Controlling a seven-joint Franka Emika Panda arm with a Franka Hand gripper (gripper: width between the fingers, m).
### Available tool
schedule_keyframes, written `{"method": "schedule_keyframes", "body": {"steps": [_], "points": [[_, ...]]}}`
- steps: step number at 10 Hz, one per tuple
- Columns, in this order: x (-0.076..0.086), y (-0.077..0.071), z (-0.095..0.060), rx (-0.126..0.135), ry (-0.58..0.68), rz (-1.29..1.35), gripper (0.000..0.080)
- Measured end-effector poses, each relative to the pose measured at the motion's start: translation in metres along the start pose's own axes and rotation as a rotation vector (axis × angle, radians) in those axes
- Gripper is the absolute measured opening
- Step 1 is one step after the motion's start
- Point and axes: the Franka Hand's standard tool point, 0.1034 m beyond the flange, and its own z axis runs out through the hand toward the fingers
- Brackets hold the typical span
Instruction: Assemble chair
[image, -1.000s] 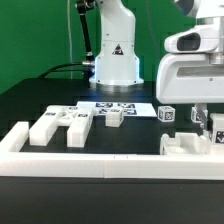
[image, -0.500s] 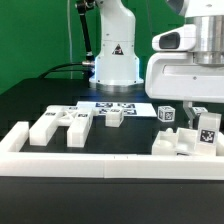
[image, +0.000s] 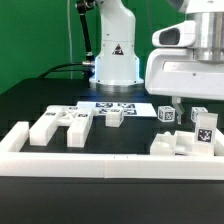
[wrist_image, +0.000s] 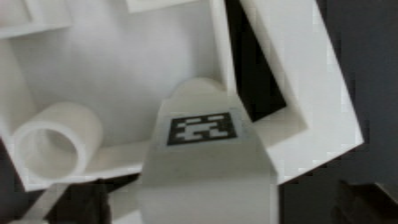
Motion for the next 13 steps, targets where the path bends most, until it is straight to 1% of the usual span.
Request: {"method": "schedule_keyframes", "body": {"steps": [3,7,8,9,10,11,12,13], "points": [[-0.012,0.0,-0.014,-0.005,0.001,-0.053,0.0645],[-0.011,0.001,-0.012,-0.006,0.0,-0.051,0.0648],[-0.012,0.001,-0.012,-0.007,0.0,-0.085,0.0648],[-0.018,0.003,-0.012,-0.007,-0.003,-0.152,0.0648],[-0.027,0.012,-0.014,-0.005,-0.004,-0.224,0.0648],[-0.034,0.028,-0.017,-0.002,0.002,-0.27,0.0648],[-0.038,0.043,-0.018,-0.005,-0.006,-0.29,0.0648],[-0.039,0.051,-0.017,-0.005,-0.003,-0.279,0.0648]]}}
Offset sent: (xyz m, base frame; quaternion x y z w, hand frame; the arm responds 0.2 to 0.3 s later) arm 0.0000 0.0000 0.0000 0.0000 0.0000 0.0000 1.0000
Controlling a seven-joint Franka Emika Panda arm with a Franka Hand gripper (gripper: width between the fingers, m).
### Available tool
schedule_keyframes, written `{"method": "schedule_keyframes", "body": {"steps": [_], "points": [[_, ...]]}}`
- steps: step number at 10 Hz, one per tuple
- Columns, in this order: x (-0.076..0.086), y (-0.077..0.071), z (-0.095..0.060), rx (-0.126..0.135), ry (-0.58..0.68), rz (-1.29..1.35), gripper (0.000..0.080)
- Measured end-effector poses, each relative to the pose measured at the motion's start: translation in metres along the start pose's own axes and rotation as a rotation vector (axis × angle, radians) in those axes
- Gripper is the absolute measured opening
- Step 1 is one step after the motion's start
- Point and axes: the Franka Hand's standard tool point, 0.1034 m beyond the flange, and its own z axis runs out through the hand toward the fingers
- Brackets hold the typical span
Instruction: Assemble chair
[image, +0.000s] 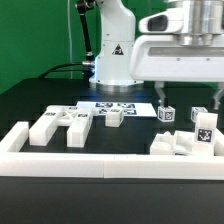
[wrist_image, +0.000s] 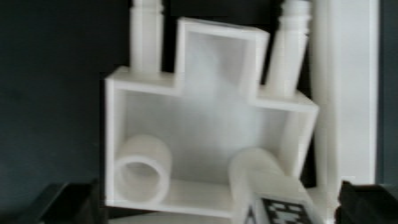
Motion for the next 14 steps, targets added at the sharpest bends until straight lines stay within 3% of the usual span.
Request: {"method": "schedule_keyframes", "body": {"steps": [3,4,6,8,12,14], "points": [[0.001,0.002,0.001,-0.002,-0.002,0.0,0.0648],[0.001,0.012,0.002,0.001,0.003,-0.043,0.0648],[-0.007,0.068,0.008,-0.004,-0.009,-0.07,0.0648],[-0.005,0.108,0.012,-0.016,-0.004,-0.114,0.0648],[-0.006,0.11,0.015,-0.018,-0.002,-0.112,0.0648],[-0.03,0.12,0.019,-0.023,0.005,-0.078,0.0648]]}}
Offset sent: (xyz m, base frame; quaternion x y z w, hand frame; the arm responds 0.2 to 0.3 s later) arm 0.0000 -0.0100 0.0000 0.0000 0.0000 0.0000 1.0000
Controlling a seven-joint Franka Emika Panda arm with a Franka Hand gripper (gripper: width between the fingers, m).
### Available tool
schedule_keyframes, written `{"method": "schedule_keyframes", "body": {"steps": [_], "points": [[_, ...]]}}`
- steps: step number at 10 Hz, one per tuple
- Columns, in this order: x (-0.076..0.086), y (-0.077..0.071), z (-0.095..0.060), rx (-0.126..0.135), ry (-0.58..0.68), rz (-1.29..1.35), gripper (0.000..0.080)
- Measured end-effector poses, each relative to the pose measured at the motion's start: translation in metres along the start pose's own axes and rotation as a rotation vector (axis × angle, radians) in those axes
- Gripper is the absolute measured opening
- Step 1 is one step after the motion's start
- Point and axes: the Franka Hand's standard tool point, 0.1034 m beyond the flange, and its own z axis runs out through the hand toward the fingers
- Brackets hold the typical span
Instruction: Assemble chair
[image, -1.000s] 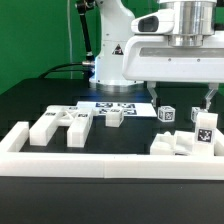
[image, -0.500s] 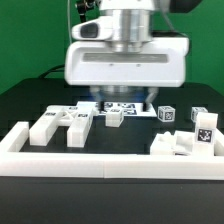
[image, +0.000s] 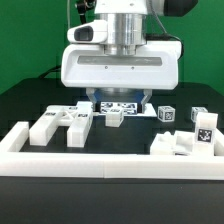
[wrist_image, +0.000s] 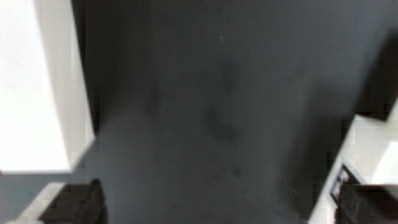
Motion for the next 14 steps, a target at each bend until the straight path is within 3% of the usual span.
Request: {"method": "schedule_keyframes", "body": {"steps": [3,8,14], "points": [[-0.041,0.002,0.0,0.004,-0.033,0.042,0.0648],[-0.075,0.008,0.008,-0.003,-0.059,0.036,0.0648],[-0.083,0.009,0.011,0.005,-0.106,0.021,0.0648]]}}
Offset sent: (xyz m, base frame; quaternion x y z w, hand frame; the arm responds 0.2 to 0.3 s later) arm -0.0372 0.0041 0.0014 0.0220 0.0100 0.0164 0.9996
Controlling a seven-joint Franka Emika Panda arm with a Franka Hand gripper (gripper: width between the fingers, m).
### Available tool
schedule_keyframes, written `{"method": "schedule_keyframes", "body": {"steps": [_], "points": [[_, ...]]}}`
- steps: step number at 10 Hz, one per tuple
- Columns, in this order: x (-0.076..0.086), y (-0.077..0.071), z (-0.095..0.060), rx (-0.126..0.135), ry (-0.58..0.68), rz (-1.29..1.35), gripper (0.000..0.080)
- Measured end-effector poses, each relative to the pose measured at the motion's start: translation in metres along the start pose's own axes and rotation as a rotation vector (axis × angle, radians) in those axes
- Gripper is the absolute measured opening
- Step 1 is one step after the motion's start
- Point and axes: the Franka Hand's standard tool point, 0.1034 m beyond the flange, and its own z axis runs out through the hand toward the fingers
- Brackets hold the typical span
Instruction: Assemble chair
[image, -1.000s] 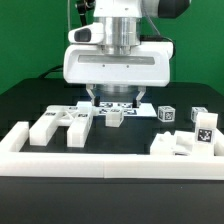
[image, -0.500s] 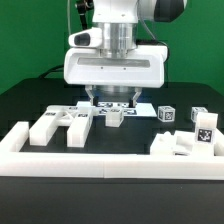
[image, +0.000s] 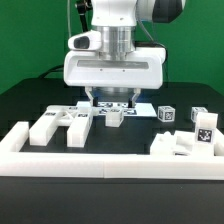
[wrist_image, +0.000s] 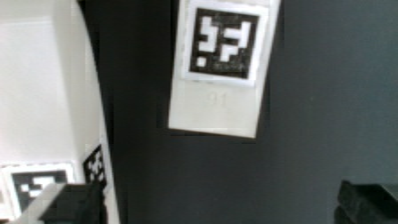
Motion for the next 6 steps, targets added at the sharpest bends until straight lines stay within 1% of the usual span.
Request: {"method": "schedule_keyframes", "body": {"steps": [1,2,3,4,5,6], "points": [[0.001,0.0,0.0,-0.001,0.004,0.0,0.0648],[-0.002,-0.002,0.001,0.009,-0.041,0.0,0.0648],[-0.004,-0.006,0.002,0.023,-0.108,-0.002,0.0648],[-0.007,-0.01,0.001,0.04,-0.209,-0.005,0.0648],[-0.007,-0.012,0.001,0.053,-0.3,-0.003,0.0648],[-0.003,-0.012,0.002,0.055,-0.336,-0.004,0.0648]]}}
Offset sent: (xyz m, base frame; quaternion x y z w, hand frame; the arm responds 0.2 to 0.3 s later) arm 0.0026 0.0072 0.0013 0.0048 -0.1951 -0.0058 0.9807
